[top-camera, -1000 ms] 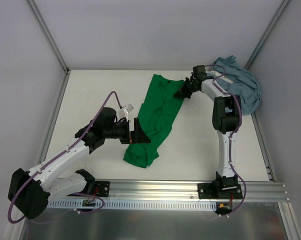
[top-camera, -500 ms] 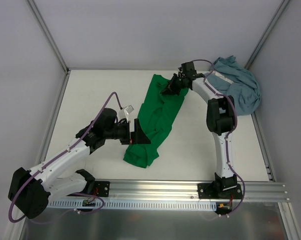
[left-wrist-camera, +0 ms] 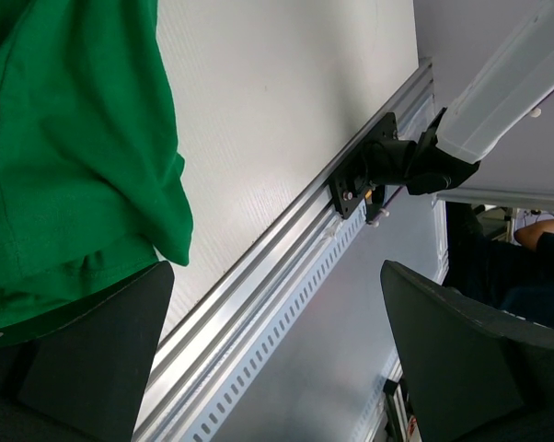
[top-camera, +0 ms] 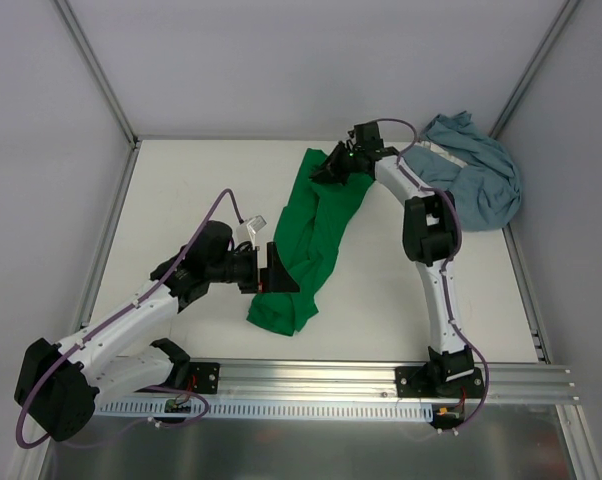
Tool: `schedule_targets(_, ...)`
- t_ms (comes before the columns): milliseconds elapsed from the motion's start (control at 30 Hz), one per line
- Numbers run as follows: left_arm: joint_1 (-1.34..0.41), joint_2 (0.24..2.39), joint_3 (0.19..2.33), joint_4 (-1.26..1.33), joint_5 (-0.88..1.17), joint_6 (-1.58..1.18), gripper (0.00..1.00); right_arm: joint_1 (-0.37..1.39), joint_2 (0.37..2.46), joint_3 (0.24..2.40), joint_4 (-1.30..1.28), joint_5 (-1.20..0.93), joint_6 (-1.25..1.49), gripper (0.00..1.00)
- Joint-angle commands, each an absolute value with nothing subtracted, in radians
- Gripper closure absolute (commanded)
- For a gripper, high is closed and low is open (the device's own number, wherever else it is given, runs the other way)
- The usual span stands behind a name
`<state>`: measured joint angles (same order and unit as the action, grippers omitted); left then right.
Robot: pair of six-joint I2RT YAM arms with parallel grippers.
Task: Fold and stack the t-shirts
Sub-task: Rotate the tshirt 90 degrees
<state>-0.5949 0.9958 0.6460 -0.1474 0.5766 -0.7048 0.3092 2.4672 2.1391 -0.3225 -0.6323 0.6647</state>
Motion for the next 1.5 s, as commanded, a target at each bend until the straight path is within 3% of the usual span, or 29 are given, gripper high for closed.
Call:
schedule_targets(0,-0.597,0.982,0.647,-0.135,0.612,-0.680,0.01,0.344,2.508,2.186,-0.285,-0.681,0.713,0.88)
schedule_targets(33,-0.597,0.982,0.650,-0.137,0.614,-0.678,0.01,0.347,2.513,2.184,-0.287,-0.686,0.718,0.63)
schedule_targets(67,-0.597,0.982,0.652,-0.140,0.612,-0.677,0.01,0.348,2.517,2.177,-0.285,-0.687,0.718,0.02)
schedule_targets(300,-0.595,0.982,0.646,-0.140,0.606,-0.675,0.01,0.348,2.438,2.050,-0.261,-0.673,0.686,0.01)
schedule_targets(533,-0.597,0.911,0.611,-0.108,0.554,-0.690,0.01,0.350,2.163,1.838,-0.382,-0.585,0.519,0.01)
schedule_targets(767,-0.597,0.850,0.595,-0.107,0.545,-0.695,0.01,0.371,1.788,1.469,-0.468,-0.512,0.402,0.01)
schedule_targets(900,-0.597,0.822,0.568,-0.081,0.545,-0.716,0.01,0.428,1.675,1.291,-0.462,-0.497,0.390,0.01)
schedule_targets(1467,-0.597,0.753,0.563,-0.123,0.517,-0.742,0.01,0.735,1.694,1.057,-0.252,-0.454,0.557,0.01)
